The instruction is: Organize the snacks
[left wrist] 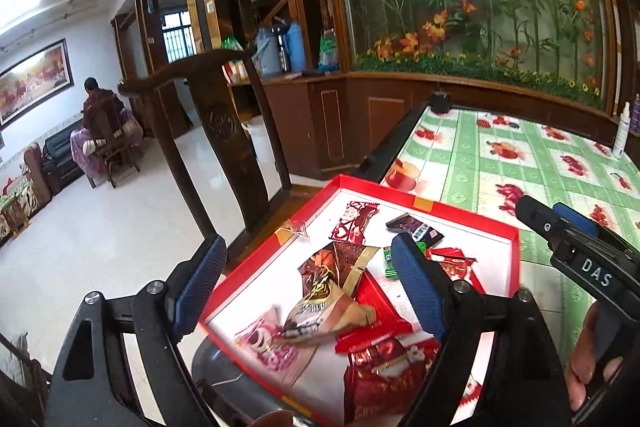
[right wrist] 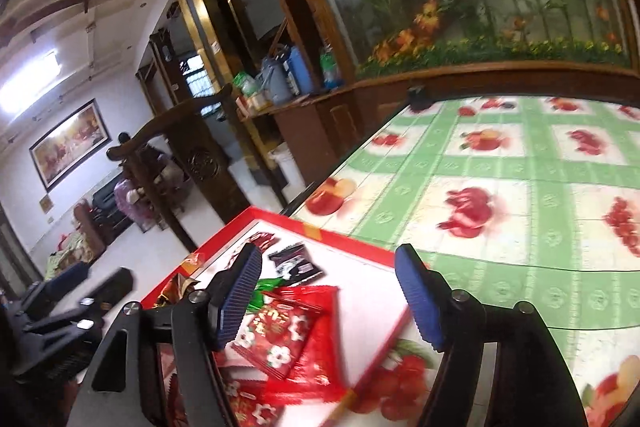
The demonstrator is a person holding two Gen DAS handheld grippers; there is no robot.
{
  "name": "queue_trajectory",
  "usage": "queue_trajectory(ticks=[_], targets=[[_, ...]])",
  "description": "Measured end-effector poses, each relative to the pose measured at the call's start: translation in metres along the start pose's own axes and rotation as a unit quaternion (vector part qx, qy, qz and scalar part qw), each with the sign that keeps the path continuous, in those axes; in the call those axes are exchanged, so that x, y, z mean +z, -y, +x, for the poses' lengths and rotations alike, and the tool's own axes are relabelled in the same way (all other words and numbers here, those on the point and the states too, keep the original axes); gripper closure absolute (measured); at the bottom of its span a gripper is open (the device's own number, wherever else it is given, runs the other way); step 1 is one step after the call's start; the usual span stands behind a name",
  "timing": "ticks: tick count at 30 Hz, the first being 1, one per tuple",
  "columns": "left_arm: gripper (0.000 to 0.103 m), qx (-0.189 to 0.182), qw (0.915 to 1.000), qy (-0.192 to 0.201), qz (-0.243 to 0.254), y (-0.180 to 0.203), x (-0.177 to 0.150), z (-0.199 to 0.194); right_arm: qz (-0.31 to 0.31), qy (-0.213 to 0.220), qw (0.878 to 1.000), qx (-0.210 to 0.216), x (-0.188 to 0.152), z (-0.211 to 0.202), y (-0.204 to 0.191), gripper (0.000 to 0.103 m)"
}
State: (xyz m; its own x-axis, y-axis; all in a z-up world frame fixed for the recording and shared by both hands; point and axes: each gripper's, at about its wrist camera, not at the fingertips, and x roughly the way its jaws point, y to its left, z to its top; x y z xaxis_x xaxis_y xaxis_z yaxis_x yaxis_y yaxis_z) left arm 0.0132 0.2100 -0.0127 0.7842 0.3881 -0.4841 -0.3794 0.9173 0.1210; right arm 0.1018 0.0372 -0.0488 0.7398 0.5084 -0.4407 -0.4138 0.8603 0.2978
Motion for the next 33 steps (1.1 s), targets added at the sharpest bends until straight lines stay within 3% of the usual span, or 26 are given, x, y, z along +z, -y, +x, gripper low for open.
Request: queue_trajectory(ticks=[2, 6, 13, 15, 17, 21, 25, 29, 33], targets=[[0.018, -0.001, 1.0000, 0.009, 0.001, -0.002, 0.000, -0.011, -0.008, 0.020, 1.000, -0.013, -0.002, -0.015, 0.002, 0.025], [0.016, -0.004, 0.9996, 0.027, 0.006, -0.002, -0.005, -0.031, -0.012, 0.046, 0.999, -0.008, -0.015, -0.049, 0.002, 0.022], [0.013, -0.018, 0.9983, 0.055, 0.009, -0.005, -0.015, -0.069, -0.060, 0.083, 0.995, -0.012, -0.052, -0.114, -0.027, 0.011], [0.010, -0.022, 0.9977, 0.064, 0.006, -0.007, -0.018, -0.079, -0.072, 0.098, 0.992, -0.022, -0.059, -0.131, -0.035, 0.009], [0.000, -0.029, 0.9970, 0.071, -0.002, -0.010, -0.021, -0.090, -0.078, 0.121, 0.989, -0.028, -0.064, -0.153, -0.042, 0.000], [0.000, -0.047, 0.9943, 0.095, -0.005, -0.017, -0.031, -0.117, -0.072, 0.153, 0.985, -0.026, -0.073, -0.195, -0.052, 0.000], [0.000, -0.049, 0.9914, 0.121, 0.014, -0.020, -0.040, -0.140, -0.058, 0.143, 0.988, -0.017, -0.083, -0.218, -0.060, 0.000], [0.000, -0.067, 0.9907, 0.118, 0.011, -0.026, -0.047, -0.149, -0.077, 0.136, 0.987, -0.028, -0.093, -0.232, -0.071, 0.000], [0.000, -0.063, 0.9913, 0.114, 0.023, -0.027, -0.050, -0.147, -0.095, 0.186, 0.976, -0.060, -0.095, -0.242, -0.078, 0.000]])
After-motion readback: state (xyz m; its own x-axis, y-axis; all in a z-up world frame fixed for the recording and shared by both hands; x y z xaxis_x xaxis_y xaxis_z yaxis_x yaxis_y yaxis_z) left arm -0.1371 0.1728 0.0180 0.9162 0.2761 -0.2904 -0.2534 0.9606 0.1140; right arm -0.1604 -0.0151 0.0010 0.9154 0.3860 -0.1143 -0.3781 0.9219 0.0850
